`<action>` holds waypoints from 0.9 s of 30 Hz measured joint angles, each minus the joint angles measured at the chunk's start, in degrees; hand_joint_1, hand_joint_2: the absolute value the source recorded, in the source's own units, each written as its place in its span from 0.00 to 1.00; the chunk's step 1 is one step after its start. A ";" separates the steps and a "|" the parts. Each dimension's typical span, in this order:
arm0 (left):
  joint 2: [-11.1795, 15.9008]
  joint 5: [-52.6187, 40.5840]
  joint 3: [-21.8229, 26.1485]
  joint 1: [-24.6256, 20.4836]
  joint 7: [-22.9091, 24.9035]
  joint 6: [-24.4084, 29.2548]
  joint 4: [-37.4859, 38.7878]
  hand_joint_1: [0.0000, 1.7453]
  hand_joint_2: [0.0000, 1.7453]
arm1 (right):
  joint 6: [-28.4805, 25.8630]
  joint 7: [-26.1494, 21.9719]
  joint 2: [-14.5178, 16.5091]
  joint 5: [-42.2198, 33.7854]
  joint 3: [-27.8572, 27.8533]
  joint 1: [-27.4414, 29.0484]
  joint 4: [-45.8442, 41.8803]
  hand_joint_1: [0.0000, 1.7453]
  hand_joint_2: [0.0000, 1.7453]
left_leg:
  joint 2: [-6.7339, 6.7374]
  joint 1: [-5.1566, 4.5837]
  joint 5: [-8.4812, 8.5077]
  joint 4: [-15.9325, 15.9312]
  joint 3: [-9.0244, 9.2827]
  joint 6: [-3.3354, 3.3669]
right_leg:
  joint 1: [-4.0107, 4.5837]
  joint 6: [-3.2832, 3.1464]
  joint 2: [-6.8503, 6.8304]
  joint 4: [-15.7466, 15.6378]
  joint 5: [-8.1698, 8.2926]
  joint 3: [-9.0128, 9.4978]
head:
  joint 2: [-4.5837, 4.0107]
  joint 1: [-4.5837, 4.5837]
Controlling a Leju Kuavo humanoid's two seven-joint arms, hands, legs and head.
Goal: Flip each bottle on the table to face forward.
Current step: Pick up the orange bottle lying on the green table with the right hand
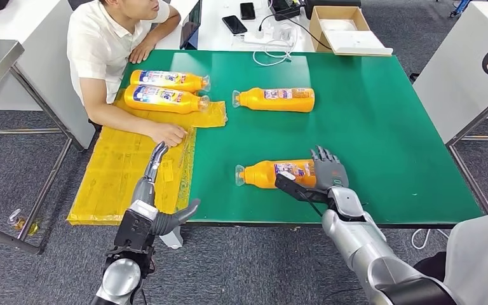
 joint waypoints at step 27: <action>0.49 2.24 0.77 -2.12 -0.23 -1.56 3.77 0.00 1.00 | 2.12 -11.15 -1.96 -3.73 -2.39 0.47 2.98 1.00 1.00 | 0.13 0.02 0.02 0.00 0.55 0.04 | 0.02 0.02 0.07 -0.02 0.03 0.47 | 0.00 0.00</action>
